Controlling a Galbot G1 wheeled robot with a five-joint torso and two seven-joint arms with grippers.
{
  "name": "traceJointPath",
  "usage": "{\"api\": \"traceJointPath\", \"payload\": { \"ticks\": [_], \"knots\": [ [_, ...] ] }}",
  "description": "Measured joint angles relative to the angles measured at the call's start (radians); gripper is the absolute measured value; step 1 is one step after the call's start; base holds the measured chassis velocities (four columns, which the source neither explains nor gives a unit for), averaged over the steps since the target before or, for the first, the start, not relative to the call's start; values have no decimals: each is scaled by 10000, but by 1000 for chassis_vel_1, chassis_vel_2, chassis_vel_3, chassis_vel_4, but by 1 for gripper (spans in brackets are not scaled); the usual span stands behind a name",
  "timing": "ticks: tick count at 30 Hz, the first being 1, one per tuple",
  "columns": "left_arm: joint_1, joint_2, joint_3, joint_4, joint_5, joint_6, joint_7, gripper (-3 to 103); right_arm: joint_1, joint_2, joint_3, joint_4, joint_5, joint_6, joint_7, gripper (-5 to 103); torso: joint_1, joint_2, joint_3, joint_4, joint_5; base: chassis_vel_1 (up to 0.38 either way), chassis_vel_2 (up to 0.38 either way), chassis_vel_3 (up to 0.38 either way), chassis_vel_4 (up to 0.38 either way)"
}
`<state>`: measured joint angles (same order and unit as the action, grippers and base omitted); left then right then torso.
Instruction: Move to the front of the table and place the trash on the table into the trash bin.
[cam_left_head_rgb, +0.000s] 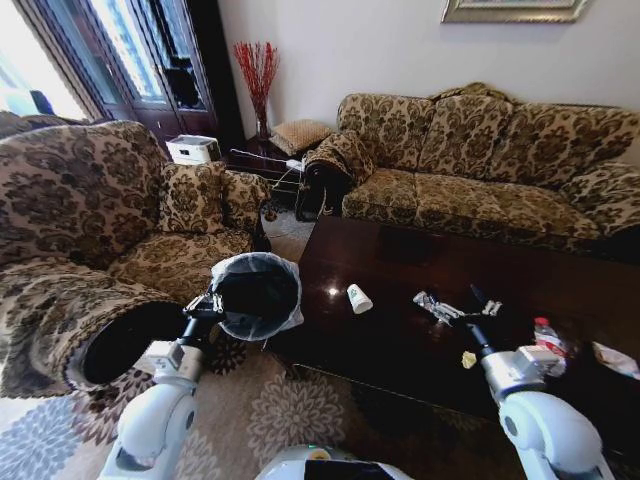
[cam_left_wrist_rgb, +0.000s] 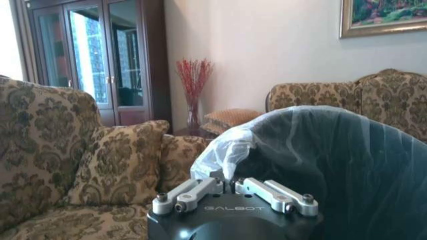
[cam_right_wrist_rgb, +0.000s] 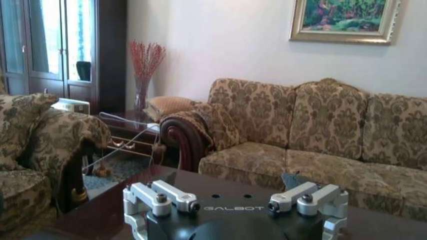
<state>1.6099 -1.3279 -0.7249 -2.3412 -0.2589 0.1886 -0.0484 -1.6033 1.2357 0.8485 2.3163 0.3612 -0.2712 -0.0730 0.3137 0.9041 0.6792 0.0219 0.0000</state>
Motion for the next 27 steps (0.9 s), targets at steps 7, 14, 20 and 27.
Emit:
{"api": "traceJointPath", "payload": {
  "ticks": [7,14,20,27],
  "knots": [
    [-2,0,0,0,0,0,0,3,1,0,0,0,1,0,0,100,6,-1,3,1,0,0,0,0,0],
    [-2,0,0,0,0,1,0,3,1,0,1,3,1,0,1,100,5,-1,3,0,0,0,0,0,0],
    [-2,0,0,0,0,2,0,3,1,0,1,3,1,0,1,100,6,-1,3,0,0,0,0,0,0],
    [-2,0,0,-1,0,4,0,3,1,0,1,3,1,1,1,100,6,-1,3,0,0,0,0,0,0]
  ]
}}
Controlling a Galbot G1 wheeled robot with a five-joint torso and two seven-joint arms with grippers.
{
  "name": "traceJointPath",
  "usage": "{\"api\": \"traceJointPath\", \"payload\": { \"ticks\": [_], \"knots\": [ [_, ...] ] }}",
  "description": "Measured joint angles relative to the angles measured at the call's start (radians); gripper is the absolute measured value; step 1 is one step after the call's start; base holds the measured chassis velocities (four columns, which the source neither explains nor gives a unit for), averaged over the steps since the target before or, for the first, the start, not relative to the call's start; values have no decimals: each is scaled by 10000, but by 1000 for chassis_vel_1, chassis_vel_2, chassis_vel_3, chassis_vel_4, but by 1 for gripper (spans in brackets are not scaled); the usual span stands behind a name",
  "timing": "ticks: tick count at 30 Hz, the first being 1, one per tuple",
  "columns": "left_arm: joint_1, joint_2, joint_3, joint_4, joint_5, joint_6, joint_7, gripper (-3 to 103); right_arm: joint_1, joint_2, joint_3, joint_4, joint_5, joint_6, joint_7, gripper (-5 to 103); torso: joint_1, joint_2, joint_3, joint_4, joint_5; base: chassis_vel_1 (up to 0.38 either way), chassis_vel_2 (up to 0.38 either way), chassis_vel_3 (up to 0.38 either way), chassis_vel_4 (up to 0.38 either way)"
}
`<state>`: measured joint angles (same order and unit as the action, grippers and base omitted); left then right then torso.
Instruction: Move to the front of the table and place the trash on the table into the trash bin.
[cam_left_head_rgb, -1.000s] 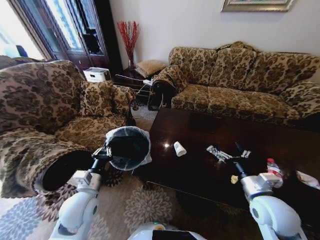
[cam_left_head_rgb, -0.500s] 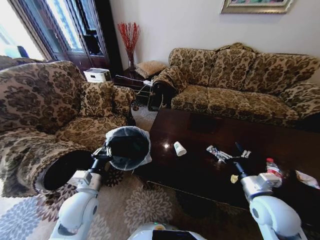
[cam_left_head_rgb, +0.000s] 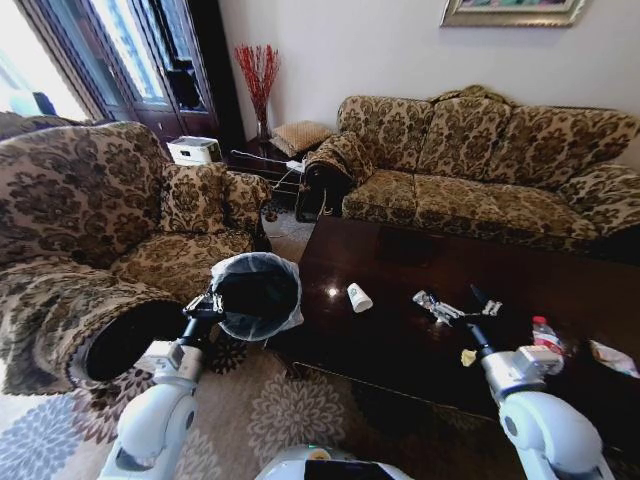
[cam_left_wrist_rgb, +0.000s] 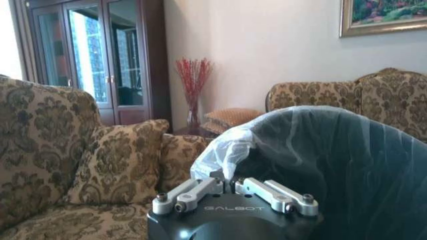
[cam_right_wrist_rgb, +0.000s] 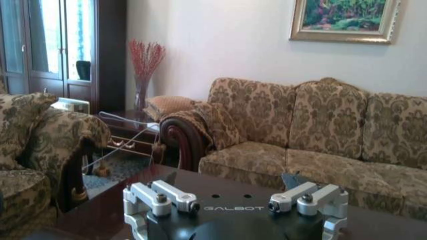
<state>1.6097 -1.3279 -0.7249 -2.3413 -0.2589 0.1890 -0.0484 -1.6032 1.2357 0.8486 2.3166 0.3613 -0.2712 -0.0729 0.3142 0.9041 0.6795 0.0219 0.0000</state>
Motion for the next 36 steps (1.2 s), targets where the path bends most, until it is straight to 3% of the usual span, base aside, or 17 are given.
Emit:
{"api": "traceJointPath", "payload": {
  "ticks": [10,13,15,21,30,36],
  "knots": [
    [-3,-2,5,2,-10,-13,2,3,1,0,0,0,0,0,1,100,0,0,0,0,0,0,0,0,0],
    [-331,-112,227,34,-108,-441,295,3,244,-72,-180,-26,48,-162,173,100,-1,0,0,-3,-8,0,0,0,0],
    [-621,-175,291,30,-112,-725,481,3,989,-319,-673,-172,245,-655,648,100,0,0,-1,0,4,0,0,0,0],
    [-695,-193,309,7,-462,-700,465,3,1474,-674,-834,-579,768,-816,748,100,4,-3,2,4,1,0,0,0,0],
    [-1363,236,424,402,-803,-431,280,3,1982,-878,-1655,-1980,140,-814,228,100,2,-2,1,-8,-2,0,0,0,0],
    [-1105,418,191,271,-1059,-440,177,3,3193,-1136,-3424,-3990,-1143,-597,58,100,1,-2,1,4,1,0,0,0,0]
  ]
}}
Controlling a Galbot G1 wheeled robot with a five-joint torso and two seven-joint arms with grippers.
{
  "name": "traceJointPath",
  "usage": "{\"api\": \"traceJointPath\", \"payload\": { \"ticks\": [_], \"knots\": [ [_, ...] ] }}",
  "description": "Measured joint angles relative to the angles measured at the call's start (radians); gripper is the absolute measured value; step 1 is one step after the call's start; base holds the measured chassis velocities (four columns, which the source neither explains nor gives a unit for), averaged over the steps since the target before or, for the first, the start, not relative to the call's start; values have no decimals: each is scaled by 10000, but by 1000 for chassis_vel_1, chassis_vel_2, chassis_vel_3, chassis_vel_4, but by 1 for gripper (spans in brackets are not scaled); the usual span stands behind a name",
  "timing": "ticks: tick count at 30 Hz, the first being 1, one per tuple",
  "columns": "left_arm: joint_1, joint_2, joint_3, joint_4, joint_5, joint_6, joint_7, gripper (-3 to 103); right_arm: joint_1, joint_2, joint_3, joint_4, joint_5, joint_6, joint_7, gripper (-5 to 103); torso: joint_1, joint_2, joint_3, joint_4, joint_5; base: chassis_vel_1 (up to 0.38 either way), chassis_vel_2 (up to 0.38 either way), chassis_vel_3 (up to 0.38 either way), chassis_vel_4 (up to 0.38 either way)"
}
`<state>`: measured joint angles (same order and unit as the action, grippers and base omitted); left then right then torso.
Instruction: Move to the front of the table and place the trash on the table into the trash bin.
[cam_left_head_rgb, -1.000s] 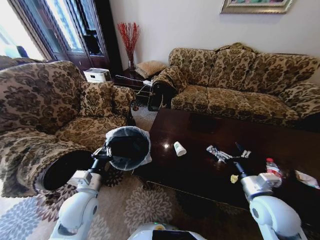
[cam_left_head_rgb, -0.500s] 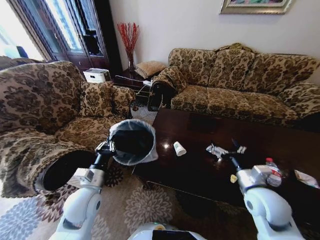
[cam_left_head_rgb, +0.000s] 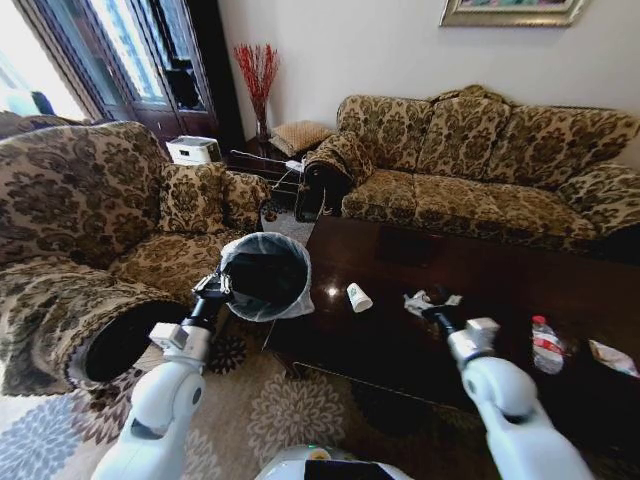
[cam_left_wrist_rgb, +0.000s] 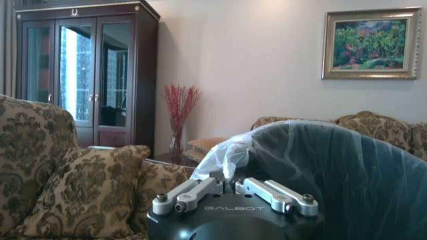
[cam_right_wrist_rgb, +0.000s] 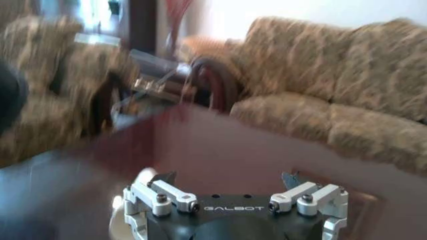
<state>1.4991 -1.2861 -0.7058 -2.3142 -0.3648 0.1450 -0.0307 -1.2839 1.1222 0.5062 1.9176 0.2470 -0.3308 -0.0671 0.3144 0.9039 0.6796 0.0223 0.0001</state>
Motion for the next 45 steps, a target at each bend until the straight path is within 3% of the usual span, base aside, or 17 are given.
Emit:
{"api": "traceJointPath", "payload": {
  "ticks": [2,5,8,13,21,45],
  "knots": [
    [79,100,-12,-85,-10,-8,-13,3,464,-71,-745,-792,-890,228,-225,100,0,0,0,-2,-3,0,0,0,0],
    [84,130,-17,-132,-12,-10,-22,3,561,-87,-1000,-926,-1185,243,-297,100,0,0,0,-1,-2,0,0,0,0],
    [79,136,-38,-214,-30,-11,-32,3,435,-186,-1671,-946,-2125,165,-453,100,0,0,-1,-9,-3,0,0,0,0],
    [93,99,-13,-276,-139,-20,-30,3,645,74,-2157,-1469,-3130,466,-106,100,-2,0,-2,-4,-2,0,0,0,0],
    [72,88,9,-285,-195,-58,5,3,1586,422,-2665,-2589,-3463,527,335,100,-1,0,-1,-3,-1,0,0,0,0],
    [-21,124,-67,56,-299,-290,160,3,3385,1092,-3415,-4953,-3413,1304,456,100,-3,5,-4,-8,-7,0,0,0,0]
  ]
}}
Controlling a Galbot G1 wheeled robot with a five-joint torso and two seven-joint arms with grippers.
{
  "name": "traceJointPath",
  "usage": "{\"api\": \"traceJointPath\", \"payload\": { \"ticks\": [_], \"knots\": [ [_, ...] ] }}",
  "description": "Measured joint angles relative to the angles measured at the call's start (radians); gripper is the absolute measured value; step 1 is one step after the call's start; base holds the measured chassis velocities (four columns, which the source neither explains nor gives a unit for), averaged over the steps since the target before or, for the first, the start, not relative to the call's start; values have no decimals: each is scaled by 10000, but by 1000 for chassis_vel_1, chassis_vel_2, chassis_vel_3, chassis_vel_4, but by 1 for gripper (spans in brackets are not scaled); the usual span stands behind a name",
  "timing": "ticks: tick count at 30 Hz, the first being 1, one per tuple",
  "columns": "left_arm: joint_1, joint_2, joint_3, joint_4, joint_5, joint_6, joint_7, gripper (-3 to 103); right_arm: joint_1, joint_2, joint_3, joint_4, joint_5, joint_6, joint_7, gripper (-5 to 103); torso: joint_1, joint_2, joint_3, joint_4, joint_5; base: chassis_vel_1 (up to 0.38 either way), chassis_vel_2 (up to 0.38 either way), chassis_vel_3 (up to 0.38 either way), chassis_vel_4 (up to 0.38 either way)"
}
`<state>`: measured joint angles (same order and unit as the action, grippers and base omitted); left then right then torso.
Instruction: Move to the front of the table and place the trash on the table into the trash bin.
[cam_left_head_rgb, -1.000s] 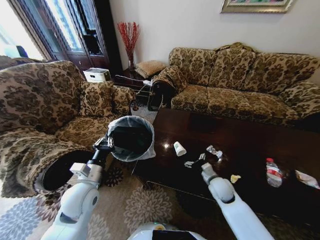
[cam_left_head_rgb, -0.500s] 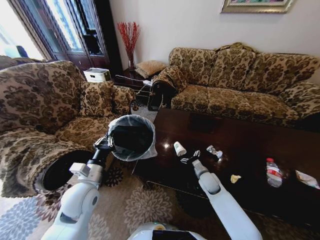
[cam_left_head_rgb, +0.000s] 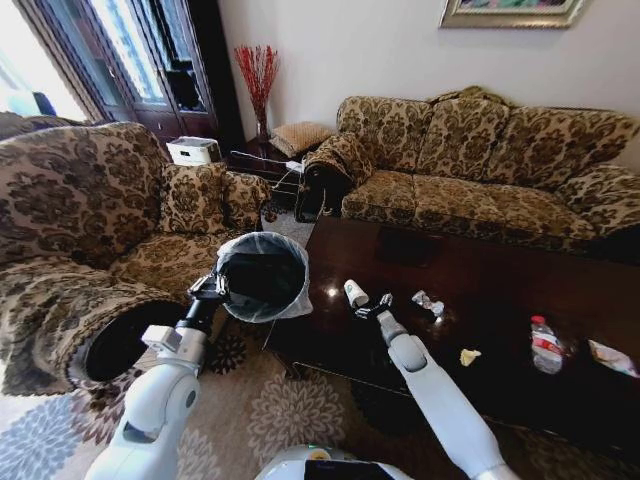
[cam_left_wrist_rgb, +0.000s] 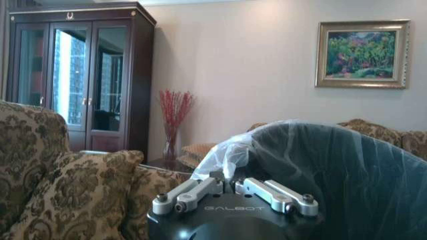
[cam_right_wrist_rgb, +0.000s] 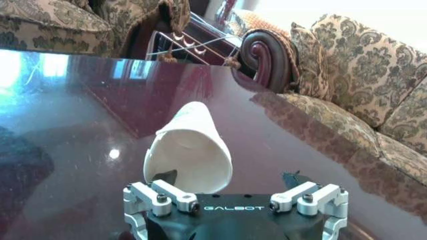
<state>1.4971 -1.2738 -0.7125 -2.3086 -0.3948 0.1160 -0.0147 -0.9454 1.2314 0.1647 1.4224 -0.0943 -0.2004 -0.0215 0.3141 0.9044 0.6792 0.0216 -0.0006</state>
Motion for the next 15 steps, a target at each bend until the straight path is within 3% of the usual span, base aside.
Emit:
{"api": "traceJointPath", "payload": {
  "ticks": [15],
  "knots": [
    [-48,-16,46,226,-6,-112,117,3,-36,-90,-313,483,478,-149,-15,100,4,-6,6,7,9,0,0,0,0]
  ]
}}
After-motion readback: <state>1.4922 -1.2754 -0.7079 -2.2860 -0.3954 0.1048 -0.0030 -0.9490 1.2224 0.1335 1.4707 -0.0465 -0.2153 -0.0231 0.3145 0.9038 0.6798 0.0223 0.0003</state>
